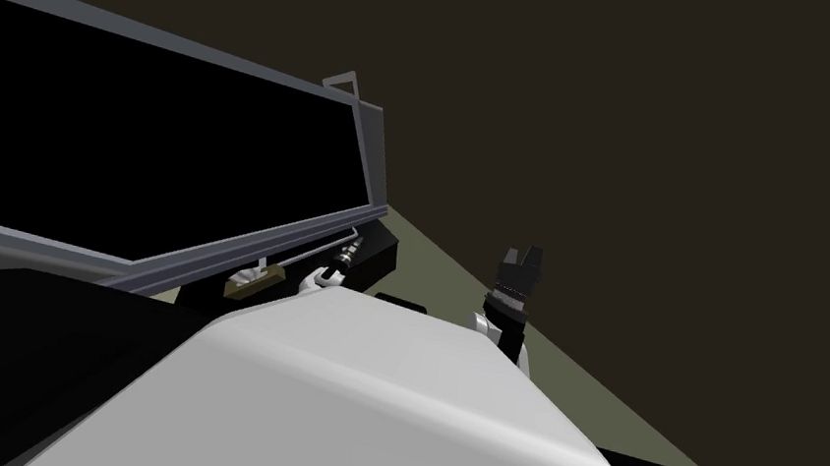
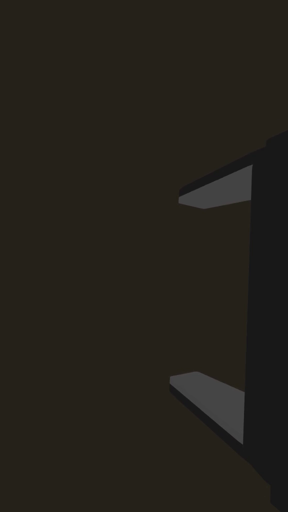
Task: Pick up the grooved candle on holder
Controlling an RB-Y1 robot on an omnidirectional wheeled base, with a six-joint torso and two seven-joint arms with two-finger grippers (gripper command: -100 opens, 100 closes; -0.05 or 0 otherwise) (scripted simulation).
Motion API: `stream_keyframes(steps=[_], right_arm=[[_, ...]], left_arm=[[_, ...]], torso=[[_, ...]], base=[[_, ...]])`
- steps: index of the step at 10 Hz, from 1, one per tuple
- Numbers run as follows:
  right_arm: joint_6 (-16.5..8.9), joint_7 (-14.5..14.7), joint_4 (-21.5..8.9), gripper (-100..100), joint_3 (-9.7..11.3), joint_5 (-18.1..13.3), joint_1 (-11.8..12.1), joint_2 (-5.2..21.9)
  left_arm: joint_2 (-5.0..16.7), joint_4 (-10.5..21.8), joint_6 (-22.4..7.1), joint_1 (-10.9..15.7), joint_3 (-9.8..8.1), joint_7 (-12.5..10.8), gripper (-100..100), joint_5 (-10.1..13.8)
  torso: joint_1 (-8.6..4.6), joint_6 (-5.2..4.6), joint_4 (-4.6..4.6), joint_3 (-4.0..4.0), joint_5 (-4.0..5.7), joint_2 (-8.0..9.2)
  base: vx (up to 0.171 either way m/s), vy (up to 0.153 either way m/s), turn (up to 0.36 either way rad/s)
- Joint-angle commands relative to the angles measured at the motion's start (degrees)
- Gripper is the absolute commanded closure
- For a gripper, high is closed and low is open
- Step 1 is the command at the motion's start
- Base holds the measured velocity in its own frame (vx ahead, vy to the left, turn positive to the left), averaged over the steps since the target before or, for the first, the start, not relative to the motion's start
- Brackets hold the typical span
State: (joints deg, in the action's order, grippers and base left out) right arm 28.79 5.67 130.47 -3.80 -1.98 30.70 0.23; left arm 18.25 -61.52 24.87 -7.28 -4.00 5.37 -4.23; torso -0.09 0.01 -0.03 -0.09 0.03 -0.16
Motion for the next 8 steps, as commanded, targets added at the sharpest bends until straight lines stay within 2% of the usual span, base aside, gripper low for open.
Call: stream_keyframes(steps=[1, 2, 4, 6, 8], right_arm=[[0.0, 0.0, 0.0, 0, 0.0, 0.0, 0.0, 0.0], [0.0, 0.0, 0.0, 0, 0.0, 0.0, 0.0, 0.0], [0.0, 0.0, 0.0, 0, 0.0, 0.0, 0.0, 0.0], [0.0, 0.0, 0.0, 0, 0.0, 0.0, 0.0, 0.0], [0.0, 0.0, 0.0, 0, 0.0, 0.0, 0.0, 0.0]], left_arm=[[0.5, 2.9, -0.1, 0.6, 0.0, 0.1, -100, -0.2], [1.0, 4.8, -0.4, 1.6, -0.03, 0.6, -100, -0.5], [1.0, 6.8, -0.4, 1.6, -0.03, 0.6, -100, -0.5], [2.2, 11.5, -0.9, 3.6, -0.1, 1.5, -100, -1.2], [2.2, 13.4, -0.9, 3.6, -0.1, 1.5, -100, -1.2]], torso=[[0.0, 0.0, 0.0, 0.0, 0.0, 0.0], [0.01, 0.01, 0.0, 0.0, 0.0, 0.01], [0.03, 0.0, 0.0, 0.0, -0.01, 0.01], [0.04, 0.01, 0.01, 0.04, -0.01, 0.08], [0.01, 0.0, 0.0, 0.0, 0.0, 0.0]], base=[[0.039, -0.027, 0.001], [0.046, -0.028, 0.003], [0.027, -0.012, 0.0], [0.037, -0.027, 0.007], [0.031, -0.018, 0.001]])
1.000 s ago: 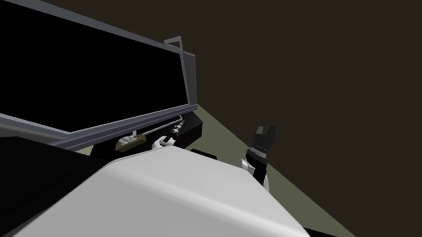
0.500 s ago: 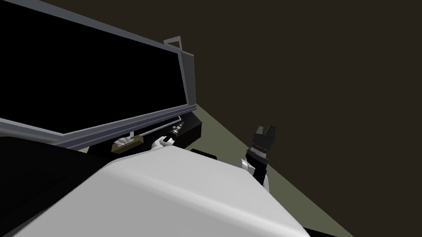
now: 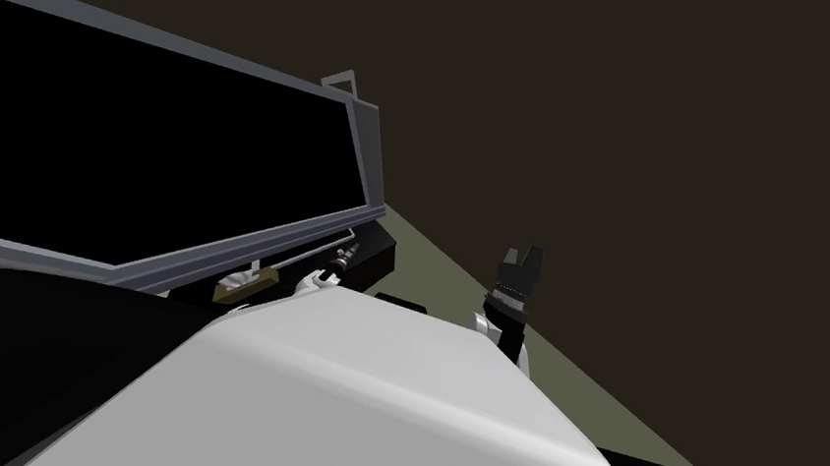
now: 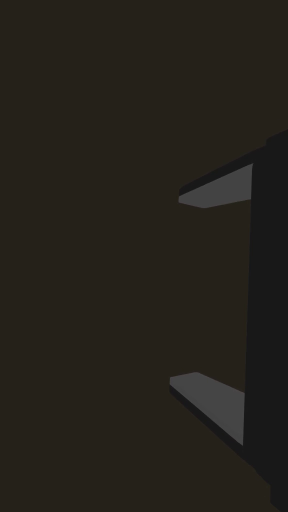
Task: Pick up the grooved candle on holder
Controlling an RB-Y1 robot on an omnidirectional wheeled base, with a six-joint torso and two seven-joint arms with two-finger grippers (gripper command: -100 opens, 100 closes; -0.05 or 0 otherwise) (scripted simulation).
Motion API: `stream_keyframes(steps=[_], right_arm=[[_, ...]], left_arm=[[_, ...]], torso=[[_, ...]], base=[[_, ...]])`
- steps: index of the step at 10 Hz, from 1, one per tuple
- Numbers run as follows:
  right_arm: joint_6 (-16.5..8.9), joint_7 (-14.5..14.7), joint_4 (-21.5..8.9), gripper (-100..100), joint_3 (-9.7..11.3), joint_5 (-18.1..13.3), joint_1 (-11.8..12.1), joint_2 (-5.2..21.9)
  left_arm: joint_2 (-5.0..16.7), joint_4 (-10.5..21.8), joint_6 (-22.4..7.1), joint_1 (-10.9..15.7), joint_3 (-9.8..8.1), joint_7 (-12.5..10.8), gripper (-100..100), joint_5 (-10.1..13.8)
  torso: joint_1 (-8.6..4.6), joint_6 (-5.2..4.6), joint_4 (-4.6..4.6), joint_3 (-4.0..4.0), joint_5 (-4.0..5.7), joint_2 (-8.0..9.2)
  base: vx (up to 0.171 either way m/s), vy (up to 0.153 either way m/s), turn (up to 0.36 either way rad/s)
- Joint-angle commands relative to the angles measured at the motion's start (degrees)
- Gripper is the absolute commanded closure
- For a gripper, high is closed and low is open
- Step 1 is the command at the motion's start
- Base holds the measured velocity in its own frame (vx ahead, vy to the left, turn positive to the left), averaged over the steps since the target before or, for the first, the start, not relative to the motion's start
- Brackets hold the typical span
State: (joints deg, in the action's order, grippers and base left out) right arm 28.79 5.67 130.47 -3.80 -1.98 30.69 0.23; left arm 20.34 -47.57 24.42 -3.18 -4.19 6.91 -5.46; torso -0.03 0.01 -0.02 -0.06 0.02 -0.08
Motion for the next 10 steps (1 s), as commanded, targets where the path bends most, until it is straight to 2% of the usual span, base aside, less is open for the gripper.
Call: stream_keyframes(steps=[1, 3, 5, 7, 9, 10], right_arm=[[0.0, 0.0, 0.0, 0, 0.0, 0.0, 0.0, 0.0], [0.0, 0.0, 0.0, 0, 0.0, 0.0, 0.0, 0.0], [0.0, 0.0, 0.0, 0, 0.0, 0.0, 0.0, 0.0], [0.0, 0.0, 0.0, 0, 0.0, 0.0, 0.0, 0.0], [0.0, 0.0, 0.0, 0, 0.0, 0.0, 0.0, 0.0], [0.0, 0.0, 0.0, 0, 0.0, 0.0, 0.0, 0.0]], left_arm=[[0.7, 2.5, -0.8, 0.3, 0.05, 0.4, -100, -0.3], [1.8, 8.4, -1.3, 1.9, 0.03, 1.1, -100, -0.9], [2.4, 11.2, -1.6, 2.6, 0.04, 1.4, -100, -1.2], [3.4, 15.5, -2.1, 3.9, 0.12, 2.0, -100, -1.6], [3.4, 16.2, -2.1, 3.9, 0.12, 2.0, -100, -1.6], [3.9, 18.0, -2.3, 4.4, 0.19, 2.2, -100, -1.7]], torso=[[0.0, 0.0, 0.0, 0.0, 0.0, 0.0], [-0.03, 0.01, -0.01, -0.02, 0.01, -0.05], [-0.04, 0.0, -0.02, -0.07, 0.02, -0.12], [0.0, 0.0, -0.01, -0.03, 0.0, -0.06], [0.05, 0.0, 0.0, -0.02, -0.01, -0.05], [0.05, 0.0, 0.01, 0.01, -0.01, 0.01]], base=[[0.019, -0.014, 0.005], [0.054, -0.029, 0.013], [0.052, -0.021, 0.012], [0.045, -0.007, 0.009], [0.028, 0.001, 0.002], [0.02, -0.001, 0.005]])
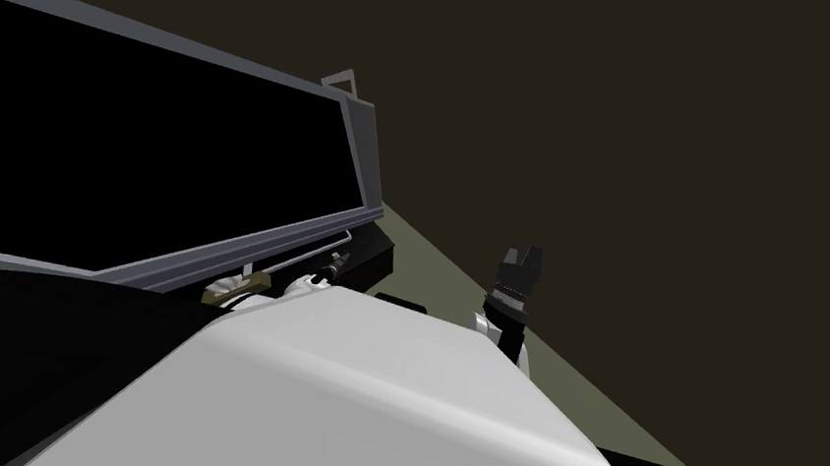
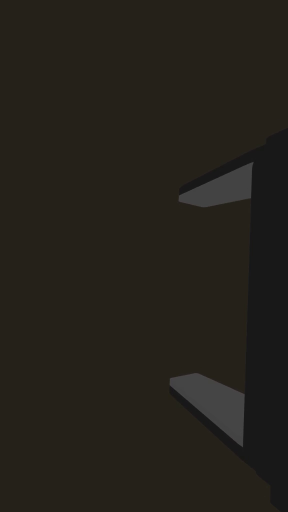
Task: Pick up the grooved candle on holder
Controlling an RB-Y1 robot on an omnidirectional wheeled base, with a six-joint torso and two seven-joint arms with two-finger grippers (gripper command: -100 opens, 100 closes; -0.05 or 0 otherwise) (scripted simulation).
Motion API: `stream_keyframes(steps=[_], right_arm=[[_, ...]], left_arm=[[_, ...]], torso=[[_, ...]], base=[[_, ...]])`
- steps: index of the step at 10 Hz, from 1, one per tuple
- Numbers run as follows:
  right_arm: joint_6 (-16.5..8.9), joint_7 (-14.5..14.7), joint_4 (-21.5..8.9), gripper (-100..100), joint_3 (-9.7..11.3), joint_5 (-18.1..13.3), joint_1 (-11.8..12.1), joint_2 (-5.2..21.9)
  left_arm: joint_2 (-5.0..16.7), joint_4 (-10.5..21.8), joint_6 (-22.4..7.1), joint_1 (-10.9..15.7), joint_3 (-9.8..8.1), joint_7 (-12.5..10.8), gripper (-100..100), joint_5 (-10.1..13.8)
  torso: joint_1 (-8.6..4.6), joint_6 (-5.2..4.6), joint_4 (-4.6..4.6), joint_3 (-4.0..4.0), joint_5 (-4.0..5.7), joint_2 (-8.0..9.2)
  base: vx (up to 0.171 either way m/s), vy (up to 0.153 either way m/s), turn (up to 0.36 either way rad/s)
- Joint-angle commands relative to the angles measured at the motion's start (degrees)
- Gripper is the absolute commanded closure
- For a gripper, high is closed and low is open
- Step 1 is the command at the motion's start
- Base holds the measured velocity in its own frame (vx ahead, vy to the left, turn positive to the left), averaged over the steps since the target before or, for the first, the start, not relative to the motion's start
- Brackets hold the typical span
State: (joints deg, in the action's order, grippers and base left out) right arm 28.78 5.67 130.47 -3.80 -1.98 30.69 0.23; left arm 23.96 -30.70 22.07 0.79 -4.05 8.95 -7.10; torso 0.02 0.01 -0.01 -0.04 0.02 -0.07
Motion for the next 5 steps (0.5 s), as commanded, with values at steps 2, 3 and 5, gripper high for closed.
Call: stream_keyframes(steps=[2, 3, 5], right_arm=[[0.0, 0.0, 0.0, 0, 0.0, 0.0, 0.0, 0.0], [0.0, 0.0, 0.0, 0, 0.0, 0.0, 0.0, 0.0], [0.0, 0.0, 0.0, 0, 0.0, 0.0, 0.0, 0.0]], left_arm=[[0.6, 3.7, -0.2, 0.9, 0.12, 0.3, -100, -0.2], [1.0, 5.6, -0.4, 1.3, 0.21, 0.4, -100, -0.3], [1.0, 5.6, -0.4, 1.3, 0.21, 0.4, -100, -0.3]], torso=[[0.0, 0.0, 0.0, 0.0, 0.0, 0.0], [0.04, 0.0, -0.01, -0.03, -0.01, -0.06], [0.05, 0.0, -0.02, -0.06, -0.01, -0.09]], base=[[0.034, 0.005, 0.005], [0.064, 0.021, 0.005], [0.032, 0.006, 0.001]])
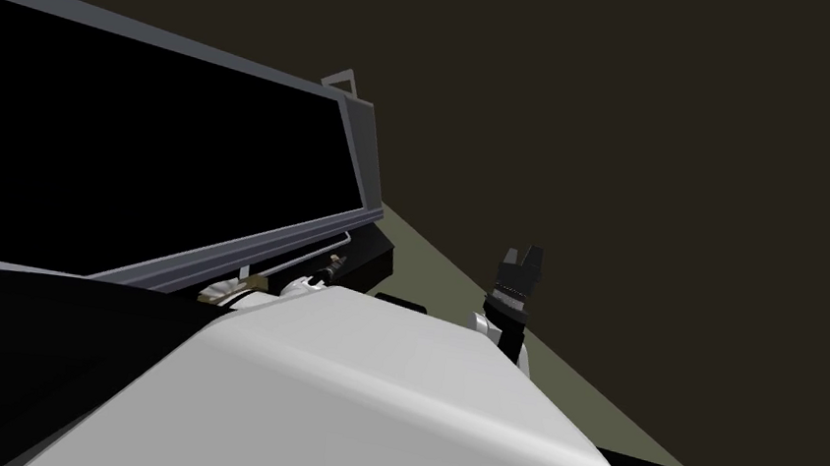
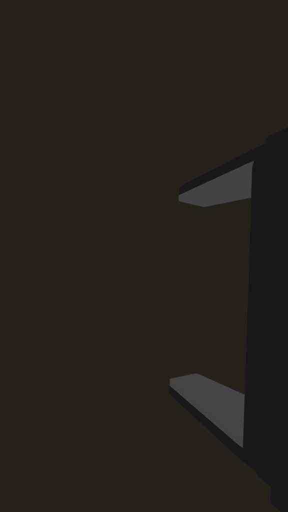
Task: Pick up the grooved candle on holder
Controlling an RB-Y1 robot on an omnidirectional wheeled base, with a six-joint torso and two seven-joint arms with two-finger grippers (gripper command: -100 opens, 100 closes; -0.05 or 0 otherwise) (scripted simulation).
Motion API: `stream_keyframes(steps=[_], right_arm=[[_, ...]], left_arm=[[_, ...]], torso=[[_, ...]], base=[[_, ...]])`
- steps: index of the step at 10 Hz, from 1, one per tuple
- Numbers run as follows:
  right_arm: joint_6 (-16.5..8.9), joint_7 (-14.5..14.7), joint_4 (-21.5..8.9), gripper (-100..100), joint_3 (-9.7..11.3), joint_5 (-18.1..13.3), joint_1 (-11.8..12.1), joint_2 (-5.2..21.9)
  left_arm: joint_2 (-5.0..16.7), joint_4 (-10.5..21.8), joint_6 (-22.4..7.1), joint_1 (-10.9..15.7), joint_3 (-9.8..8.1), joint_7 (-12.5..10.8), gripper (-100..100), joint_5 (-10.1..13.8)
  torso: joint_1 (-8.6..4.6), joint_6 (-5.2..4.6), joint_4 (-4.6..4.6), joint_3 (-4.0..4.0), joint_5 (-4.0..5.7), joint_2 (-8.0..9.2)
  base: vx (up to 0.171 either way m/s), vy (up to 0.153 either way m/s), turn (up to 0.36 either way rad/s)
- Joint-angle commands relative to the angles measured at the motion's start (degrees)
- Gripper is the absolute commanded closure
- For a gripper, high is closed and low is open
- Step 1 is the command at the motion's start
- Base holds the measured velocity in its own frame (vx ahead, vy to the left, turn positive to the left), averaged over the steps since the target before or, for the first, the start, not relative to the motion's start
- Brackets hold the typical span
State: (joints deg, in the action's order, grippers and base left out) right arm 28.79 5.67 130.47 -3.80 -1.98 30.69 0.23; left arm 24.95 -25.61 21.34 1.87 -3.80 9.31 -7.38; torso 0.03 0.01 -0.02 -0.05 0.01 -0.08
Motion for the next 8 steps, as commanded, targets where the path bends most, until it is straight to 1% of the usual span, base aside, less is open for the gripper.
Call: stream_keyframes(steps=[1, 2, 4, 5, 6, 7, 8], right_arm=[[0.0, 0.0, 0.0, 0, 0.0, 0.0, 0.0, 0.0], [0.0, 0.0, 0.0, 0, 0.0, 0.0, 0.0, 0.0], [0.0, 0.0, 0.0, 0, 0.0, 0.0, 0.0, 0.0], [0.0, 0.0, 0.0, 0, 0.0, 0.0, 0.0, 0.0], [0.0, 0.0, 0.0, 0, 0.0, 0.0, 0.0, 0.0], [0.0, 0.0, 0.0, 0, 0.0, 0.0, 0.0, 0.0], [0.0, 0.0, 0.0, 0, 0.0, 0.0, 0.0, 0.0]], left_arm=[[0.3, 2.1, 0.1, 0.6, 0.06, 0.2, -100, -0.1], [0.7, 4.5, -0.2, 1.2, 0.22, 0.3, -100, -0.1], [1.1, 6.1, -0.4, 1.6, 0.31, 0.3, -100, -0.1], [1.0, 4.8, -0.7, 1.1, 0.35, 0.2, -100, -0.1], [1.0, 4.8, -0.8, 1.1, 0.36, 0.2, 0, -0.1], [-0.1, 4.7, 0.3, 0.3, -0.41, 2.0, -100, -0.1], [-0.1, 4.7, 0.3, 0.3, -0.41, 2.0, -100, -0.1]], torso=[[0.0, 0.0, 0.0, 0.0, 0.0, 0.0], [0.0, 0.0, 0.0, 0.0, 0.0, 0.0], [0.14, 0.0, -0.04, -0.12, -0.02, -0.22], [0.18, 0.0, -0.04, -0.12, -0.03, -0.21], [0.09, 0.0, -0.02, -0.05, -0.03, -0.08], [0.02, 0.0, 0.01, 0.02, -0.01, 0.03], [0.13, 0.02, -0.02, -0.07, -0.03, -0.13]], base=[[0.025, 0.002, 0.001], [0.075, 0.018, 0.001], [0.089, 0.049, 0.0], [0.034, 0.024, -0.002], [0.007, 0.005, -0.001], [0.076, 0.045, 0.096], [0.1, 0.04, 0.05]])
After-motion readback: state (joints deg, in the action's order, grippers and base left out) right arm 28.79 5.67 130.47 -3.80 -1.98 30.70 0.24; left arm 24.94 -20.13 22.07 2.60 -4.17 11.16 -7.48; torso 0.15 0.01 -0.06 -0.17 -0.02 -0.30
